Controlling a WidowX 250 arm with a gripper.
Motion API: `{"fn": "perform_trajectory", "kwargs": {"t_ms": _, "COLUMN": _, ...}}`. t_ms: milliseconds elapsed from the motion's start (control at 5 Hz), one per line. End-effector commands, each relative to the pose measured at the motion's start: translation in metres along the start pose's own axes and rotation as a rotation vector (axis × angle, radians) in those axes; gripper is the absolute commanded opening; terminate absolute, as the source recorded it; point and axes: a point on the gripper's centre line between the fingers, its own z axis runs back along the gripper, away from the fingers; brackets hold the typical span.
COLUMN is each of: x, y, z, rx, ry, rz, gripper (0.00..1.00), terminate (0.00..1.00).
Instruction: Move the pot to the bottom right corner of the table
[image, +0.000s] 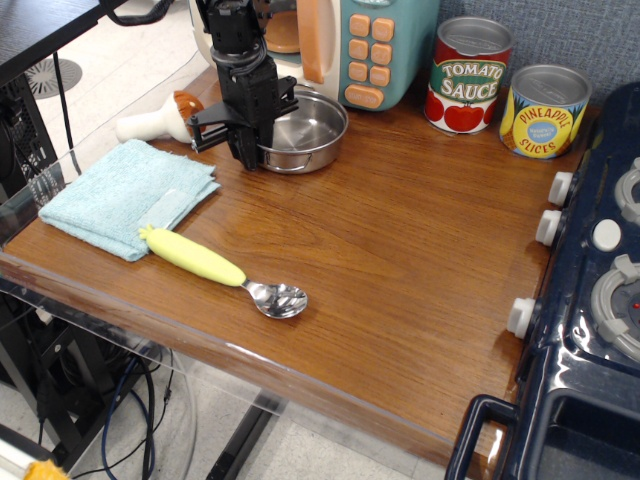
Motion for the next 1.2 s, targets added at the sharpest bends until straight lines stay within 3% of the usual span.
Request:
{"fn": "perform_trajectory", "kwargs": {"t_ms": 0, "x": 0.003, "y": -0.001, "z": 0.05, "rx": 0.073, "ry": 0.063, "rz": 0.009, "gripper": 0.0, "terminate": 0.0}}
{"fn": "perform_trajectory", "kwargs": {"t_ms": 400, "x": 0.035, "y": -0.032, "z": 0.066, "rx": 0.071, "ry": 0.071, "rz": -0.022, "gripper": 0.0, "terminate": 0.0}}
{"fn": "perform_trajectory", "kwargs": {"t_ms": 1000, "x": 0.137, "y": -0.058, "z": 0.083, "rx": 0.15, "ry": -0.027, "rz": -0.28, "gripper": 0.0, "terminate": 0.0}}
